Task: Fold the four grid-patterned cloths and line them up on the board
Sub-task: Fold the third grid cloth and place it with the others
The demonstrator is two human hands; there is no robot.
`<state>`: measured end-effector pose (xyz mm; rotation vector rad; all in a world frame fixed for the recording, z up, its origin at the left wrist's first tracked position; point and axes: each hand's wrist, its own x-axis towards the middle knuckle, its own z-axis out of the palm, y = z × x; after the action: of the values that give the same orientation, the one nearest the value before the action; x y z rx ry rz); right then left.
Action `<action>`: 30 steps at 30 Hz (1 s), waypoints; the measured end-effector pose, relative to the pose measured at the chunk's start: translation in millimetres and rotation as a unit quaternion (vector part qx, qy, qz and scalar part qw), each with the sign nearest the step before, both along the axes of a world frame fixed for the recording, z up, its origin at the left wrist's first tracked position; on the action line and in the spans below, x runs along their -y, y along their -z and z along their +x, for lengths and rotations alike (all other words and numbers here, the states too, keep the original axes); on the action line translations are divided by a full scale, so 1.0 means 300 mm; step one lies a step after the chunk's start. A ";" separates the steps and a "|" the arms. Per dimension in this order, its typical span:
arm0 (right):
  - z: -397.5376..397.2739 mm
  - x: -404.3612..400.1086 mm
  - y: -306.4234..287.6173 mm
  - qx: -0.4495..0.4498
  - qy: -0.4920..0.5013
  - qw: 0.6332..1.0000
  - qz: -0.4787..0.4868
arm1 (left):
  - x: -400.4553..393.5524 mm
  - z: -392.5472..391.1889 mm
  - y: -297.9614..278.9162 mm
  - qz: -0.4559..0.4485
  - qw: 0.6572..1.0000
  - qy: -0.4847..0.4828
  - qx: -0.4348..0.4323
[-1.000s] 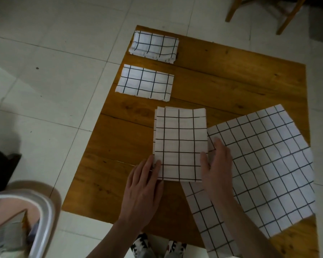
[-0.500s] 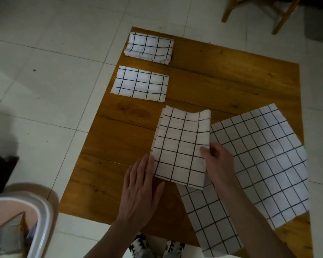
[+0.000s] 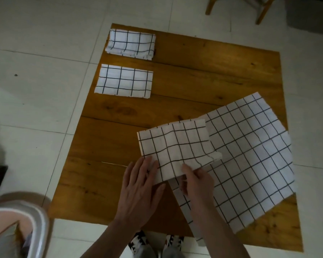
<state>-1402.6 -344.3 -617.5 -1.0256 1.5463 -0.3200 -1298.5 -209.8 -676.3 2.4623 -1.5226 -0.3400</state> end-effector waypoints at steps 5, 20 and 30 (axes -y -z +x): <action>0.010 -0.013 -0.026 0.011 -0.044 0.995 0.087 | -0.017 0.034 0.016 0.018 1.000 0.004 0.024; -0.197 -0.041 0.139 -0.207 -0.625 0.600 -0.454 | -0.078 -0.115 0.037 0.033 0.999 0.022 0.006; -0.207 0.017 0.164 -0.238 -0.659 0.573 -0.426 | -0.071 -0.124 0.027 0.060 0.998 -0.016 -0.010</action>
<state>-1464.8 -349.3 -666.8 -2.9059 0.5125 0.3918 -1335.8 -188.5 -684.3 2.5619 -1.4953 -0.4607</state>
